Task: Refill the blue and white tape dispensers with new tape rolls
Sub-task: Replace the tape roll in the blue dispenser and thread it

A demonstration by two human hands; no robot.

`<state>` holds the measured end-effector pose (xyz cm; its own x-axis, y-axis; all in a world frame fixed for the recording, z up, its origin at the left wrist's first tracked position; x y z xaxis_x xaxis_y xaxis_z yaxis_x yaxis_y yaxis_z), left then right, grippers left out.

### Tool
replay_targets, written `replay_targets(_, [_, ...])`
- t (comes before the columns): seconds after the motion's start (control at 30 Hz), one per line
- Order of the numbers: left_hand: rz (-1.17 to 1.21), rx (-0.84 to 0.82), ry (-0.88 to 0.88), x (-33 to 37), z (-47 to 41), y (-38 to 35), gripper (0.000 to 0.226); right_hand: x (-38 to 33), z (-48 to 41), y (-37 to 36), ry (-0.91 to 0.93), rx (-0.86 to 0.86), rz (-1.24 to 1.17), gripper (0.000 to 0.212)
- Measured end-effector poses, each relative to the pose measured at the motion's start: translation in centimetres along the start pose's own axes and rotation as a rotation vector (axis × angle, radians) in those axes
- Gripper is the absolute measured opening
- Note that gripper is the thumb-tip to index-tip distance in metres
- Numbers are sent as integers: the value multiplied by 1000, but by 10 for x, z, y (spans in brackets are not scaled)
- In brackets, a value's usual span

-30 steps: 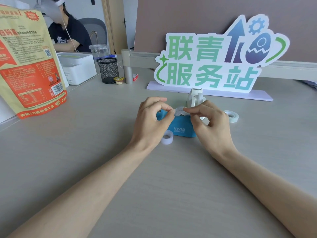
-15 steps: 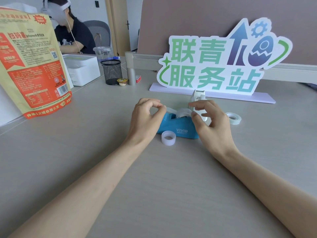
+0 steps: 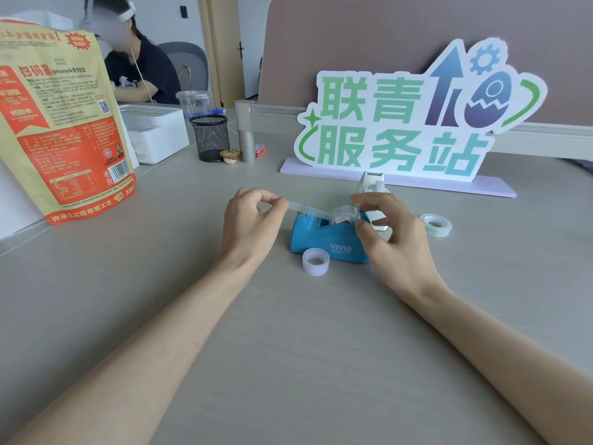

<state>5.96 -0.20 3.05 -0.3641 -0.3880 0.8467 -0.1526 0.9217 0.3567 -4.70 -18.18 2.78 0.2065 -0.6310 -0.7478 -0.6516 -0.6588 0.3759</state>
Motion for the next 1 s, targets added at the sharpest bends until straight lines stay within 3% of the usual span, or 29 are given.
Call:
replay_targets(0.27, [-21,-4,33,-4,1,-1,12,-1,0,0,-16,10,-4,34])
replay_targets(1.0, [-26,-60,127,-11,3,-6,23,2,-1,0,-32,11,-17,32])
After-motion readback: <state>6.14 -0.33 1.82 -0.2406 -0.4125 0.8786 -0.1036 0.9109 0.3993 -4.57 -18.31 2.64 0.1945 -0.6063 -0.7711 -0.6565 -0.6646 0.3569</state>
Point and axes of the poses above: each hand's wrist, its own z-axis away from the middle knuckle, its own y-axis out of the back of the hand, x = y × z, the point moved 4 cm from there along -z, towards the middle knuckle, and after that the axes turned 4 degrees about x, right-handed, at the moved point
